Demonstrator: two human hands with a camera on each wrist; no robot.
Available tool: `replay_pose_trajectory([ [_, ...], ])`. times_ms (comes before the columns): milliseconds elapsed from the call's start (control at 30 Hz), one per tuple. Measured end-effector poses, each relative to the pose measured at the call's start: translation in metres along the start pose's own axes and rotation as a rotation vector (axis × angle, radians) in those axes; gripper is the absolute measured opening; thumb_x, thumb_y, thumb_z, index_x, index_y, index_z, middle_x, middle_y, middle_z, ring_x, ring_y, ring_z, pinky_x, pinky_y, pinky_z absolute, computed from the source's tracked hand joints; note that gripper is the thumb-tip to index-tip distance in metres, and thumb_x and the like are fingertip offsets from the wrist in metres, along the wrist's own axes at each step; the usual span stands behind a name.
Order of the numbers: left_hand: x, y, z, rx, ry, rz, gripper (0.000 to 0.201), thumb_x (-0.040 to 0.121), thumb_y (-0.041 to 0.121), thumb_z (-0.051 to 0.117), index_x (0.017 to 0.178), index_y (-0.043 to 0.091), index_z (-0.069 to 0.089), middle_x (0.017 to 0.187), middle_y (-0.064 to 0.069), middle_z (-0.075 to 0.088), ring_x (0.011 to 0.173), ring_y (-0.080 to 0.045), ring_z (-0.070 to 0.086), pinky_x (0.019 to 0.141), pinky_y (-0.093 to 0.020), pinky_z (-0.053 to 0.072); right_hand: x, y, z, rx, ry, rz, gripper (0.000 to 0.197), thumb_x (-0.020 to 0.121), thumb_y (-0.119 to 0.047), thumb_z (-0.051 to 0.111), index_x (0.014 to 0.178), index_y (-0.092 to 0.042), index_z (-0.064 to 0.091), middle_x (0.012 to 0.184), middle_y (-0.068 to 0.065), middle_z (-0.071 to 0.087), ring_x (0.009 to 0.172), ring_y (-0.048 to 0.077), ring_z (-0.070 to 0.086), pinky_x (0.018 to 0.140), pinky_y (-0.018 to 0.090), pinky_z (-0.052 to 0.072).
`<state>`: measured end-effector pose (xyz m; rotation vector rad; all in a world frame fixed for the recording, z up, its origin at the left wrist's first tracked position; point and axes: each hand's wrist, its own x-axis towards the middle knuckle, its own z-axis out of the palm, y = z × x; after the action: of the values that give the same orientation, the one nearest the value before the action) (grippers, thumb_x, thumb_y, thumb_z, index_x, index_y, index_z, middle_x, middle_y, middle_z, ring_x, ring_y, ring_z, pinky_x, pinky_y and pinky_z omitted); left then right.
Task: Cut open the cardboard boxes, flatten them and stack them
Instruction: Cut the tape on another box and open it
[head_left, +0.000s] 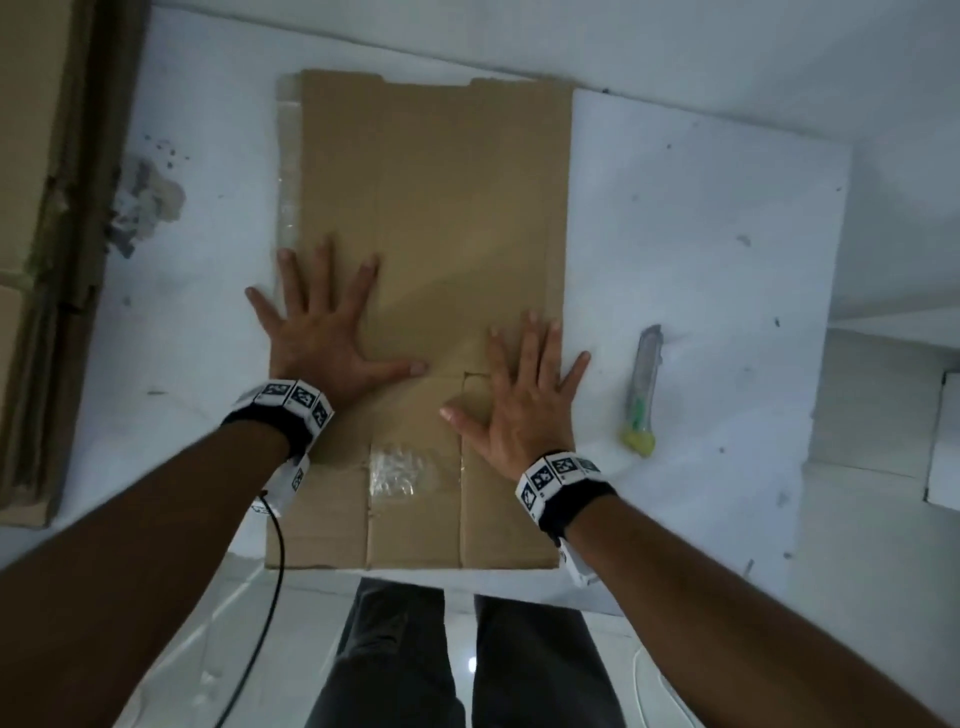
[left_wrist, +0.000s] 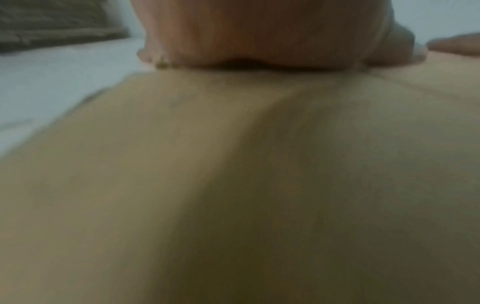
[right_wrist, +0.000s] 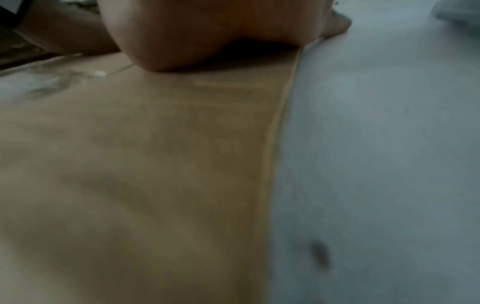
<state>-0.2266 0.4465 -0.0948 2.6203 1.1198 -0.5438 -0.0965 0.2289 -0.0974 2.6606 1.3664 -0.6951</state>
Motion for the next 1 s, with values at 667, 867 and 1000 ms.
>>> replay_pose_trajectory([
  [667,-0.156,-0.020,-0.114,-0.837,0.374,-0.246,0.024,0.103,0.017,0.052,0.127,0.016,0.049,0.115,-0.004,0.063,0.094,-0.020,0.060,0.077,-0.032,0.044,-0.026,-0.027,-0.092,1.213,0.162,0.437,0.034,0.100,-0.026,0.057,0.130,-0.015,0.047,0.124,0.009,0.059,0.116,0.030,0.057,0.096,0.035,0.041],
  [867,-0.193,-0.123,-0.210,-0.673,0.362,-0.130,0.077,0.091,0.007,0.064,0.155,0.027,0.026,0.120,0.002,0.054,0.080,-0.012,0.061,0.066,-0.032,0.051,-0.016,-0.137,-0.144,1.384,0.059,0.215,0.036,0.093,-0.015,0.045,0.123,-0.034,0.046,0.105,-0.004,0.064,0.092,0.019,0.060,0.083,0.038,0.050],
  [1000,-0.195,-0.226,-0.247,-0.674,0.451,-0.206,0.088,0.086,-0.006,0.063,0.159,0.022,0.022,0.130,-0.006,0.049,0.092,-0.018,0.060,0.078,-0.027,0.049,0.015,-0.245,-0.166,1.432,0.069,0.113,0.041,0.094,-0.012,0.042,0.127,-0.036,0.045,0.103,-0.011,0.061,0.093,0.016,0.060,0.072,0.029,0.045],
])
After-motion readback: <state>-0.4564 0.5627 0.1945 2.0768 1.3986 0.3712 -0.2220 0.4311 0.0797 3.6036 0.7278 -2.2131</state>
